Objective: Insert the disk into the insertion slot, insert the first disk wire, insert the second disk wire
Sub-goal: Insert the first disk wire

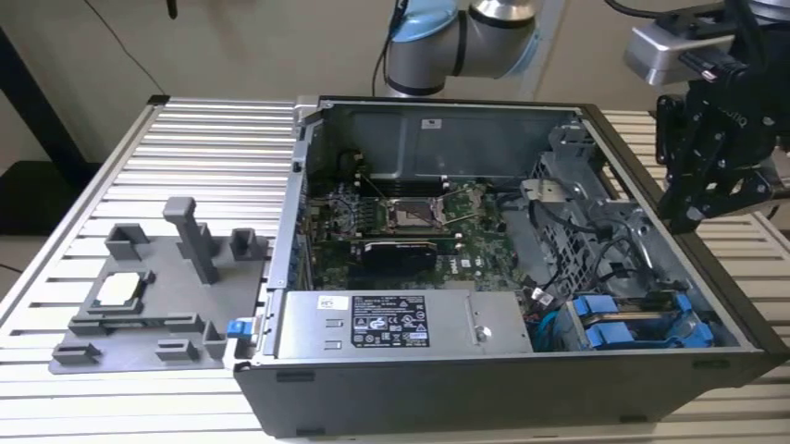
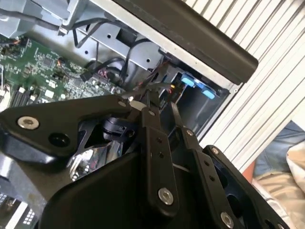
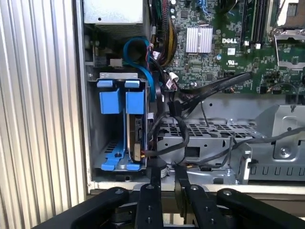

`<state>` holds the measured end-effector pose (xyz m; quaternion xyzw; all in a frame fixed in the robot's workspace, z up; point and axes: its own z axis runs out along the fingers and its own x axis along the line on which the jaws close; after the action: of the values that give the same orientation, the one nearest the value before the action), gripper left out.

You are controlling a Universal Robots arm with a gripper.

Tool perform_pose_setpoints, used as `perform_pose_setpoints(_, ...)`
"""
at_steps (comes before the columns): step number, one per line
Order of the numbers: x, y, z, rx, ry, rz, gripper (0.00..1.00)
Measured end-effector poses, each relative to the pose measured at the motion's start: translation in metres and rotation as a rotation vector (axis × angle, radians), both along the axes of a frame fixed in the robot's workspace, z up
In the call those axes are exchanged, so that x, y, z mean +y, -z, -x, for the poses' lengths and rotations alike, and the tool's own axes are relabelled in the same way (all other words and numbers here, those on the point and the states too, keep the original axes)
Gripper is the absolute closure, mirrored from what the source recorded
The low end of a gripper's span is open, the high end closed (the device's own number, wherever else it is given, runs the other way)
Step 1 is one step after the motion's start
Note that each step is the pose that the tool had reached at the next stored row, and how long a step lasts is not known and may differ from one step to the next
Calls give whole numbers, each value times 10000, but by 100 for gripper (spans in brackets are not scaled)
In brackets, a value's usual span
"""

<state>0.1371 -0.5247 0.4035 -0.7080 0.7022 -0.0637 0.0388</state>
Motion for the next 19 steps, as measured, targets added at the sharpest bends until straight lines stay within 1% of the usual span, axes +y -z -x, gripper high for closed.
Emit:
perform_pose_setpoints(2,17,9,81,0,0,126,73)
perform_pose_setpoints(5,41,23,216,0,0,250,73)
perform_pose_setpoints(8,78,42,346,0,0,386,73)
perform_pose_setpoints(10,110,53,421,0,0,506,73)
perform_pose_setpoints(11,127,58,453,0,-1,581,73)
perform_pose_setpoints(13,160,65,501,0,-1,753,73)
perform_pose_setpoints(15,193,73,532,-1,-15,940,73)
perform_pose_setpoints(19,289,104,583,-6,-61,1162,73)
